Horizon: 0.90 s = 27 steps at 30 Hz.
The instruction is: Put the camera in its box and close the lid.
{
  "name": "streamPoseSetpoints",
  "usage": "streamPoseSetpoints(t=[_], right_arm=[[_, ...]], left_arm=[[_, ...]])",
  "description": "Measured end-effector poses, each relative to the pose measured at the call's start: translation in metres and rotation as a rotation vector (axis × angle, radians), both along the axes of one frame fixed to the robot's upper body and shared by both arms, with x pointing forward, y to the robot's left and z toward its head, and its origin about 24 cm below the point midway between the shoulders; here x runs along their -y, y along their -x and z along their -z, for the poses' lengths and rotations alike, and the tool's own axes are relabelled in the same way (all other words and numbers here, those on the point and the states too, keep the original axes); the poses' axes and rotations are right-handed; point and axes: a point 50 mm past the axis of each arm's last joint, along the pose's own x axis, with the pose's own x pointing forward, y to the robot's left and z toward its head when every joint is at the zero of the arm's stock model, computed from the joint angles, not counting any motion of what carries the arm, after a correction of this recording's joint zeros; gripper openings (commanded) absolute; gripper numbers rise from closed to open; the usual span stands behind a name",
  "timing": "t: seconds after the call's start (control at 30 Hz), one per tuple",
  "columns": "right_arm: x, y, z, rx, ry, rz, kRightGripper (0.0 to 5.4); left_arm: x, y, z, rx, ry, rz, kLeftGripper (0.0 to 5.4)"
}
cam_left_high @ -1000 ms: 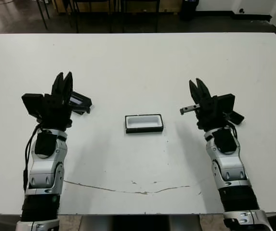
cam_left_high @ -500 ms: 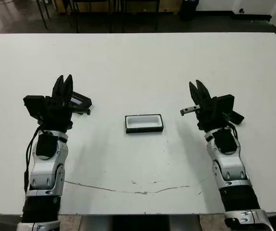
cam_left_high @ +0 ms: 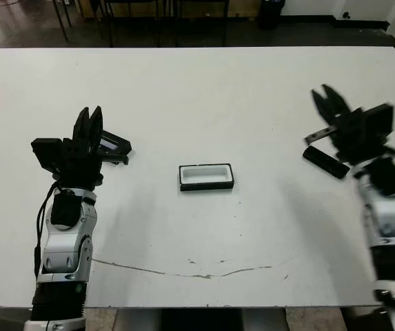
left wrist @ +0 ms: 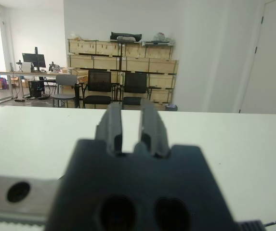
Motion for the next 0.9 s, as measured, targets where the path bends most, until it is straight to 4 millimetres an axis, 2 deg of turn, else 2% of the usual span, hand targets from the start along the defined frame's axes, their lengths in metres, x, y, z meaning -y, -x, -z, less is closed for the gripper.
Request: streamPoseSetpoints(t=[0.1, 0.2, 0.37, 0.57, 0.73, 0.9], right_arm=[[0.018, 0.0, -0.002, -0.084, 0.045, -0.002, 0.0], [0.03, 0.0, 0.003, -0.2, 0.076, -0.012, 0.35], [0.042, 0.002, 0.011, -0.417, 0.119, -0.093, 1.44], [0.057, 0.004, 0.03, -0.711, -0.013, -0.349, 2.76], [0.063, 0.005, 0.034, -0.77, -0.048, -0.421, 3.83], [0.069, 0.008, 0.04, -0.792, -0.084, -0.416, 4.94]], left_arm=[[0.0, 0.0, 0.0, -0.001, -0.001, -0.006, 0.02], [-0.001, 0.001, 0.001, -0.002, 0.001, -0.007, 0.0], [-0.002, 0.001, 0.002, -0.009, 0.003, -0.008, 0.0], [-0.002, 0.001, 0.002, -0.01, -0.001, -0.009, 0.0], [-0.002, 0.001, 0.002, -0.016, -0.004, -0.01, 0.0], [-0.002, 0.001, 0.002, -0.023, -0.005, -0.005, 0.0]])
